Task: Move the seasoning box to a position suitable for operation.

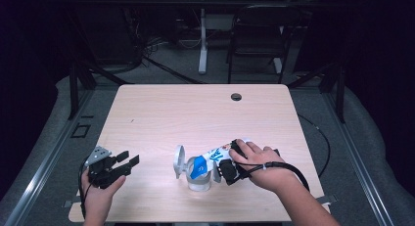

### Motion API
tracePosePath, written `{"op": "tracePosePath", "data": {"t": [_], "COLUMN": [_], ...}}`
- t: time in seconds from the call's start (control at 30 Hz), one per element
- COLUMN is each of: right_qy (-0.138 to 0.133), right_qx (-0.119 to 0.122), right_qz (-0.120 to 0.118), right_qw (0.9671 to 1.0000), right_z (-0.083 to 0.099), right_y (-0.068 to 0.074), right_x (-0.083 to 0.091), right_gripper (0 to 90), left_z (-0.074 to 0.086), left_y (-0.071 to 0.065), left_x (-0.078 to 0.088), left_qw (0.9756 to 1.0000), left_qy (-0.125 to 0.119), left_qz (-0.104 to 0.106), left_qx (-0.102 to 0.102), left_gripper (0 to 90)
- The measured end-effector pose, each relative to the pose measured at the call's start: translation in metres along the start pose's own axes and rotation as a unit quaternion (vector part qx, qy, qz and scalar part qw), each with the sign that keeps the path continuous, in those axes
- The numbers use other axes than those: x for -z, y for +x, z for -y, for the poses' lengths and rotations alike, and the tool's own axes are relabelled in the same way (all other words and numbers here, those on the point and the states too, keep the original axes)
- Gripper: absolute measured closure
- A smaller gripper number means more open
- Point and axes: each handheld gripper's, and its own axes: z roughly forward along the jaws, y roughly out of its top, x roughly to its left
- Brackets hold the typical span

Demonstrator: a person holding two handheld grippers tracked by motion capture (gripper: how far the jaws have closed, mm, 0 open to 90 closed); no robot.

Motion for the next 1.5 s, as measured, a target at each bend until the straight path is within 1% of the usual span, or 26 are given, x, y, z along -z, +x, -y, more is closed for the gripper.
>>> {"op": "tracePosePath", "data": {"t": [0.1,0.13,0.17,0.5,0.6,0.8,0.83,0.97,1.03,1.13,1.43,1.5], "right_qy": [0.0,0.004,-0.002,0.0,-0.004,-0.002,0.003,0.004,-0.004,-0.005,-0.004,0.0], "right_qx": [0.0,0.004,0.0,0.01,0.008,0.009,0.013,0.015,0.012,0.013,0.015,0.019], "right_qz": [0.0,0.001,-0.001,0.006,0.005,0.006,0.007,0.009,0.009,0.01,0.011,0.014], "right_qw": [1.0,1.0,1.0,0.9999,0.9999,0.9999,0.9999,0.9998,0.9999,0.9999,0.9998,0.9997], "right_z": [-0.0004,-0.0009,-0.0006,-0.0017,-0.0022,-0.0036,-0.004,-0.0042,-0.0039,-0.0041,-0.0044,-0.0047], "right_y": [-0.0001,-0.0007,0.0001,-0.0005,-0.0001,-0.0004,-0.0011,-0.0015,-0.001,-0.0012,-0.0011,-0.0013], "right_x": [0.0001,0.0011,0.0001,0.0015,0.0008,0.001,0.0021,0.0022,0.0009,0.0009,0.0012,0.0019], "right_gripper": [48.2,48.2,48.3,48.4,48.6,48.7,48.7,48.8,48.8,48.8,48.9,49.0], "left_z": [0.0001,0.0001,0.0001,0.0003,0.0003,0.0002,0.0002,0.0003,0.0003,0.0003,0.0005,0.0007], "left_y": [0.0001,0.0002,0.0002,0.0008,0.0008,0.001,0.0011,0.0009,0.0007,0.0007,0.0007,0.0007], "left_x": [0.0,0.0,0.0,0.0002,0.0001,0.0006,0.0006,0.0004,0.0004,0.0004,-0.0001,-0.0002], "left_qw": [1.0,1.0,1.0,1.0,1.0,1.0,1.0,1.0,1.0,1.0,1.0,1.0], "left_qy": [-0.001,-0.001,-0.001,0.0,0.0,0.0,0.0,0.001,0.0,0.0,0.001,0.001], "left_qz": [0.0,-0.001,-0.001,-0.002,-0.002,-0.002,-0.002,-0.002,-0.001,-0.002,-0.001,-0.001], "left_qx": [0.0,0.0,0.0,0.0,0.0,0.0,0.0,0.001,0.001,0.0,0.0,0.001], "left_gripper": [49.8,49.9,49.8,49.8,49.8,49.8,49.8,49.8,49.8,49.8,49.8,49.8]}}
